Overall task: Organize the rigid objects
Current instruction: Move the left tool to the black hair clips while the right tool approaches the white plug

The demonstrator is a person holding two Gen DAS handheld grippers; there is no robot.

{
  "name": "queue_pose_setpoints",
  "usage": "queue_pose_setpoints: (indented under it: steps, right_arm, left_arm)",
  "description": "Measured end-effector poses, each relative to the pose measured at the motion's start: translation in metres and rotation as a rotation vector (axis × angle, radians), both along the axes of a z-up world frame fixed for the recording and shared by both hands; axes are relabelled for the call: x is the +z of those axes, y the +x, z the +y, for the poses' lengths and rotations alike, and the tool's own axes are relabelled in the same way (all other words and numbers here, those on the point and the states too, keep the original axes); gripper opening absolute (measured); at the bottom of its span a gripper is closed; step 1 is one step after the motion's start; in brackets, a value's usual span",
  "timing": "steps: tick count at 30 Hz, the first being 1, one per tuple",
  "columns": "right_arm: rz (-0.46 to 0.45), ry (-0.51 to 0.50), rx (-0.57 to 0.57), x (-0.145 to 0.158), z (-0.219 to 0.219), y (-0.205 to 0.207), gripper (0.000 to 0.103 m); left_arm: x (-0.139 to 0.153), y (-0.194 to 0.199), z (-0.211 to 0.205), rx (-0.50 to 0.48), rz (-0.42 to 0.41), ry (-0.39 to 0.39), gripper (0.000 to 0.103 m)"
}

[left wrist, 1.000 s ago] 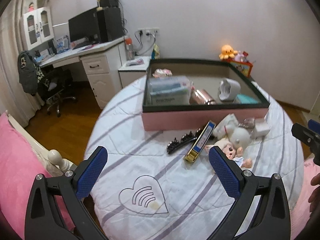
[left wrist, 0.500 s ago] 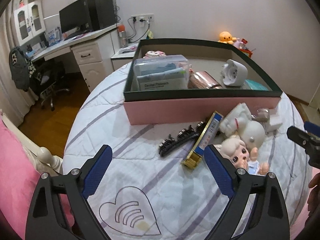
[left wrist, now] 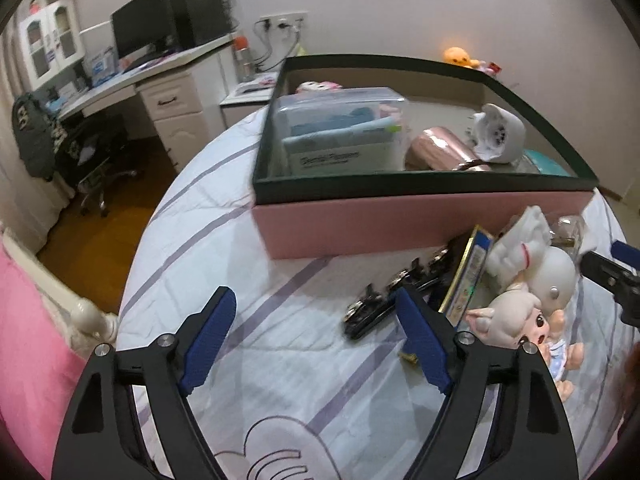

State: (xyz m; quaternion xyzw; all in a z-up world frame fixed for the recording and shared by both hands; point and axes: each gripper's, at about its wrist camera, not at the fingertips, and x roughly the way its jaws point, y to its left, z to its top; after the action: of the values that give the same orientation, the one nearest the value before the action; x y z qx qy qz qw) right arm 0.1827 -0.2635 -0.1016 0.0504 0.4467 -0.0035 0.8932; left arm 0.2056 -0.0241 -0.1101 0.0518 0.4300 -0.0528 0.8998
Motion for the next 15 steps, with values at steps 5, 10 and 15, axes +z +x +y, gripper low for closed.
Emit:
queue_pose_setpoints:
  steps: [5,10,15]
  right_arm:
    - [0.006,0.011,-0.003,-0.002,-0.003,0.006,0.101]
    - [0.005,0.031,0.013,-0.004,-0.002,0.009,0.098]
    - [0.005,0.037,0.010,-0.004,-0.001,0.013,0.096]
  left_arm:
    - [0.003,0.001,-0.006,-0.077,0.002,0.002,0.076]
    - [0.005,0.004,-0.007,-0.145,0.038,-0.038,0.065]
    - [0.003,0.004,-0.010,-0.162,0.020,-0.009,0.066]
